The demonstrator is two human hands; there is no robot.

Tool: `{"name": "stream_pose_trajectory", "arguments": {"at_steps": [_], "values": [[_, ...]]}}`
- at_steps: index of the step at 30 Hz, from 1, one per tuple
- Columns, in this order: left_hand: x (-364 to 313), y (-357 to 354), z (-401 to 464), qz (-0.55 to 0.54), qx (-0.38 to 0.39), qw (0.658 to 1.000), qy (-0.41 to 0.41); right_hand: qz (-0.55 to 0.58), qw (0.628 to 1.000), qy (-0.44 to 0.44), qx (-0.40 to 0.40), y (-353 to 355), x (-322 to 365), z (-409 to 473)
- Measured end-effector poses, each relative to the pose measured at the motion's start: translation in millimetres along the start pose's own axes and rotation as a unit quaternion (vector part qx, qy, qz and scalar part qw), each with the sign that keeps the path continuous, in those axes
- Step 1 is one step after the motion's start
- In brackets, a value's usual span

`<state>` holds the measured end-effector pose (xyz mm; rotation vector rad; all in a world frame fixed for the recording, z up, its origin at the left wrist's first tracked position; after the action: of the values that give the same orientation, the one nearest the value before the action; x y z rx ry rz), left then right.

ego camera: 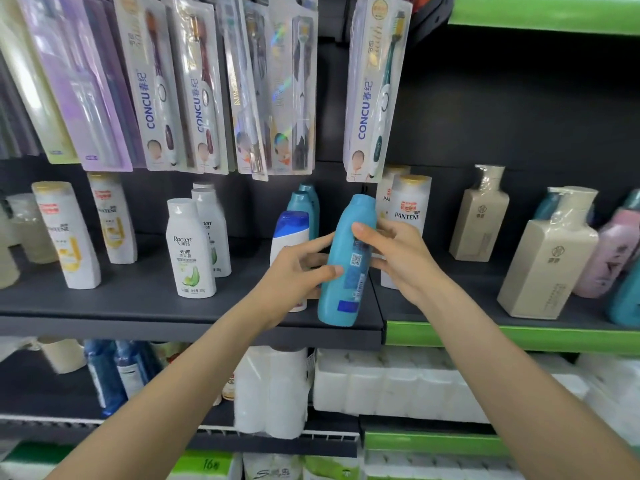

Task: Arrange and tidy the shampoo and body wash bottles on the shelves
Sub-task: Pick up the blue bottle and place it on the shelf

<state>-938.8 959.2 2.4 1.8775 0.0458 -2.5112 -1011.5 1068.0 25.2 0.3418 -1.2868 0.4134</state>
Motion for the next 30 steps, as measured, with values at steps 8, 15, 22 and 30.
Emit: {"name": "stream_pose_trajectory", "arguments": {"at_steps": [8, 15, 22, 30], "values": [[3.8, 16.9, -5.6, 0.067, -0.040, 0.997, 0.009, 0.013, 0.993, 0.002, -0.115, 17.0, 10.5, 0.2], [9.7, 25.5, -11.9, 0.041, -0.033, 0.998, 0.045, 0.006, 0.992, -0.015, -0.127, 15.9, 4.1, 0.1], [1.3, 29.1, -10.1, 0.104, -0.066, 0.992, -0.007, -0.059, 0.990, -0.056, -0.116, 14.9, 0.6, -0.2], [-20.3, 17.1, -11.5, 0.283, -0.120, 0.942, -0.138, -0.041, 0.992, -0.082, -0.085, 2.0, -0.6, -1.5]]}}
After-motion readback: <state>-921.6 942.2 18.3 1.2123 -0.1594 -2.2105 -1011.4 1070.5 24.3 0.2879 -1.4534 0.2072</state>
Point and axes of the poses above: each hand's wrist, its own z-axis towards the middle knuckle, its own y-axis out of the back of the hand, x = y × z, the point moved 9 cm from there along z, towards the middle knuckle, and after that the axes turned 4 degrees about -z, right-handed, at the moved point
